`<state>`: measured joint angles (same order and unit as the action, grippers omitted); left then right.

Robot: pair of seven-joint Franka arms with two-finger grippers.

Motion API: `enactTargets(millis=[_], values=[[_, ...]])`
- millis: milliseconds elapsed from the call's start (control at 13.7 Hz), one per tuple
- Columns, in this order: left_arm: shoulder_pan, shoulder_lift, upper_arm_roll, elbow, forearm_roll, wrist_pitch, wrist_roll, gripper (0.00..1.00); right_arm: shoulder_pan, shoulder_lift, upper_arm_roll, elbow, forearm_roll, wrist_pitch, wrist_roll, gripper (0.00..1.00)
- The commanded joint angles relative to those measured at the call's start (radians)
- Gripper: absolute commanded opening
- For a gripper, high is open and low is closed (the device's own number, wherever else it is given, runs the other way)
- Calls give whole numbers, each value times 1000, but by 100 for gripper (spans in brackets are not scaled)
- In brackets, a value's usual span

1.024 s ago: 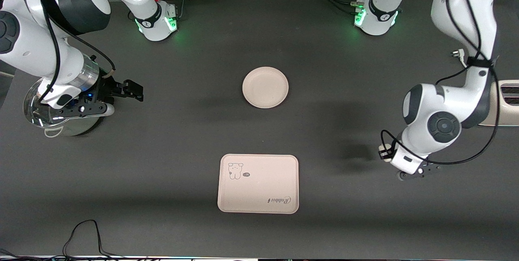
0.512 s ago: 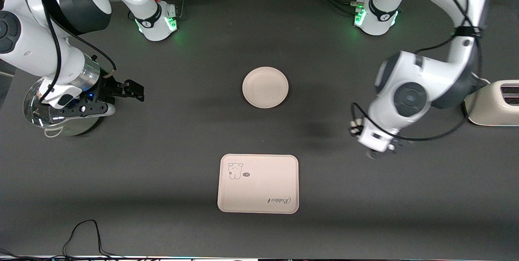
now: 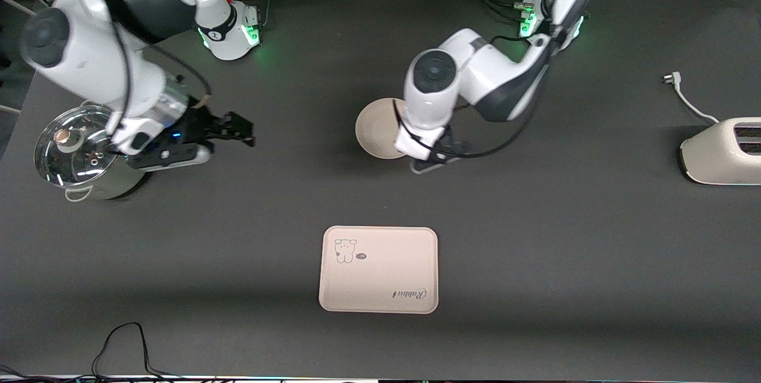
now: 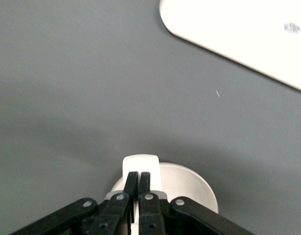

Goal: Place bun in plate and plate on tray
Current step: 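Carry the bun with the left gripper over the white plate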

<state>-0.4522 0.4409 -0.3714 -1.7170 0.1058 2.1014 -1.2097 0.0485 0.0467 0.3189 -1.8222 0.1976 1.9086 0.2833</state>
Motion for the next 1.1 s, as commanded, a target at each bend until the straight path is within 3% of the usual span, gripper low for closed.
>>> enactTargets(millis=[0, 439, 585, 732, 878, 951, 1024], values=[[-65, 12, 16, -36, 14, 32, -34, 0, 1, 15, 49, -12, 19, 24, 51, 100], [-118, 19, 17, -179, 31, 258, -68, 0, 2, 15, 51, -64, 34, 32, 42, 100], [-126, 36, 17, -188, 86, 275, -118, 6, 1, 33, 49, -87, 98, 44, 37, 100], [-141, 54, 17, -188, 142, 282, -163, 12, 7, 38, 51, -98, 100, 93, 39, 100], [-141, 61, 17, -188, 147, 292, -172, 52, 28, 33, 54, -104, 100, 89, 51, 100], [-137, 59, 16, -187, 147, 290, -174, 88, 33, 32, 54, -120, 100, 93, 51, 100], [-131, 56, 16, -185, 147, 279, -174, 97, 33, 32, 54, -123, 100, 95, 51, 100]])
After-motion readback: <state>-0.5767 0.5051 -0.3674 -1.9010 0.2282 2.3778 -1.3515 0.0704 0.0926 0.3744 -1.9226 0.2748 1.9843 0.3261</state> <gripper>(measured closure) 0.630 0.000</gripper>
